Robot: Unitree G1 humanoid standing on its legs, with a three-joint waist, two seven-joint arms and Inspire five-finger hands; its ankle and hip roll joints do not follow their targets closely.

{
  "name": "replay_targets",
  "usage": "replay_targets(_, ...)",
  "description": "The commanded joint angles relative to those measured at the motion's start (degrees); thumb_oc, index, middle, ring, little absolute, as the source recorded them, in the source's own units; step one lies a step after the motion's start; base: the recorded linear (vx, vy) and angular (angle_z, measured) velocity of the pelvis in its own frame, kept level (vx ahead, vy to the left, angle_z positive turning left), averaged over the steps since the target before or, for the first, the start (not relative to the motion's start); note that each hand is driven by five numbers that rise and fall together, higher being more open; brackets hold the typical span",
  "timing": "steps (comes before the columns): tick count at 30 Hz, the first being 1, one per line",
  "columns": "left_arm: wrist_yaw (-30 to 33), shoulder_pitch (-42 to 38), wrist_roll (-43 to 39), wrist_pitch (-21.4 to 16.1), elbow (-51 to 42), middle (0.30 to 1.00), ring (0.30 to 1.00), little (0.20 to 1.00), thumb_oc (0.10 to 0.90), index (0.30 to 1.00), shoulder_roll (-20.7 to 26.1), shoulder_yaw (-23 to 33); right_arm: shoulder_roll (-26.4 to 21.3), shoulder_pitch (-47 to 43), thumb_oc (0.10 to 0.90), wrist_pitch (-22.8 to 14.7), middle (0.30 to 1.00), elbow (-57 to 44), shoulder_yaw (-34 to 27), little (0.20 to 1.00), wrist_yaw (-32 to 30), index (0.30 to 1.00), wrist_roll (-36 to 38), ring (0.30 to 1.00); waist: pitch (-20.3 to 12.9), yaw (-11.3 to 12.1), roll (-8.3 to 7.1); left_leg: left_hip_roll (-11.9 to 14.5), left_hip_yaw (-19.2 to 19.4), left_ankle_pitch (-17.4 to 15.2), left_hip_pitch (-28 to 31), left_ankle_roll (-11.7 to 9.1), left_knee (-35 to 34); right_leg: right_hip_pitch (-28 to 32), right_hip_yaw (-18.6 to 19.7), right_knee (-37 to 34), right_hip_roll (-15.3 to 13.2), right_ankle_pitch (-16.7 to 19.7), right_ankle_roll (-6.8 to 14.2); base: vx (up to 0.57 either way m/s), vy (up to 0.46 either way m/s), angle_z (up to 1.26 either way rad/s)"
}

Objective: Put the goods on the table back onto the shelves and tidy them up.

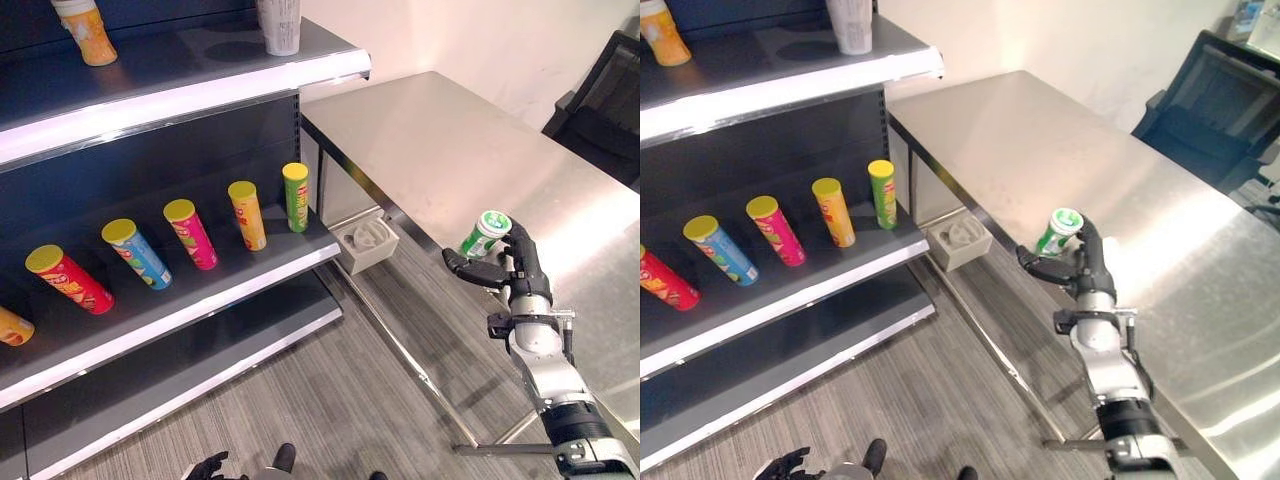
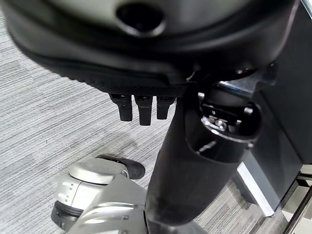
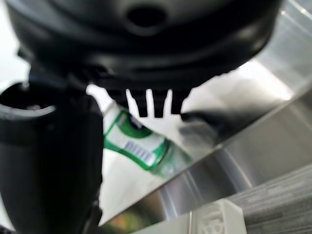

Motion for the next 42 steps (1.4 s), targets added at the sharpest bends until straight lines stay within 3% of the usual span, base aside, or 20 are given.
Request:
replay_targets(1, 1.4, -2.2, -1.2, -0.8, 0.6, 0.9, 0.9, 0.9, 0.8, 0.9, 1.9, -4.4, -4.1, -9.2, 0.8, -3.0, 0.9, -1.0, -0.5, 0.9, -4.4, 0.9, -0.8, 0.9, -1.0, 1.2, -0.4, -1.6, 3.1, -4.5, -0.4, 1.3, 0.2, 1.6, -1.2, 0.9, -1.1, -3.8, 2.7, 0.0, 0.0, 0.0)
replay_targets(2, 1.5, -2.1, -1.3, -0.9, 0.5, 0.9, 0.9, 0.9, 0.8, 0.9, 1.9, -4.5, -4.1, -9.7, 0.4, -2.8, 0.3, -0.7, -0.4, 0.3, -4.8, 0.3, -0.9, 0.3, -0.9, 1.3, -0.44, -1.6, 3.0, -4.5, -0.4, 1.3, 0.2, 1.6, -1.2, 0.9, -1.1, -3.8, 2.7, 0.0, 0.0, 0.0)
replay_targets(18, 1.9, -1.8, -0.4, -0.4, 0.5, 0.9, 0.9, 0.9, 0.8, 0.9, 2.3, -3.5, -5.5, -7.3, 0.4, -2.4, 0.3, -2.6, -3.1, 0.3, -5.9, 0.3, -2.7, 0.3, -1.5, 0.6, -0.52, -1.1, 3.0, -5.4, 1.1, 1.1, 0.2, 2.9, -1.4, 0.8, -0.7, -4.6, 2.5, 0.0, -0.002, 0.0)
replay_targets(30, 1.2, -2.2, 0.0, -0.1, -0.6, 0.9, 0.9, 0.9, 0.8, 0.9, 3.1, -2.0, -8.3, -5.7, 0.4, -5.8, 0.3, -21.4, -9.2, 0.3, -4.4, 0.3, -3.7, 0.3, -3.2, -0.5, -0.45, 0.0, 3.0, -5.3, 2.2, 0.3, 0.2, 4.4, -1.7, 0.8, 0.0, -5.7, 1.8, -0.02, -0.038, 0.0)
replay_targets(37, 0.5, -2.6, -1.4, -0.2, -1.3, 0.9, 0.9, 0.9, 0.8, 0.9, 3.2, -2.8, -10.9, -13.3, 0.4, -9.1, 0.3, -28.4, -6.1, 0.3, -1.8, 0.3, 0.3, 0.3, -3.6, 0.5, -0.84, 1.0, 1.1, -3.6, 1.2, -1.3, 0.2, 4.9, -2.6, 0.8, 1.3, -6.8, 0.6, -0.06, -0.105, 0.11)
replay_targets(42, 0.1, -2.4, -2.5, -0.2, -2.0, 0.9, 0.9, 0.9, 0.8, 0.9, 4.1, -4.0, -12.7, -24.3, 0.4, -10.5, 0.3, -30.1, 0.2, 0.3, -0.2, 0.3, 4.3, 0.3, -2.6, 3.0, -1.14, 2.6, -2.8, -0.6, -1.8, -3.3, 0.2, 4.6, -4.1, 0.8, 3.5, -7.9, -0.9, -0.13, -0.179, 0.35)
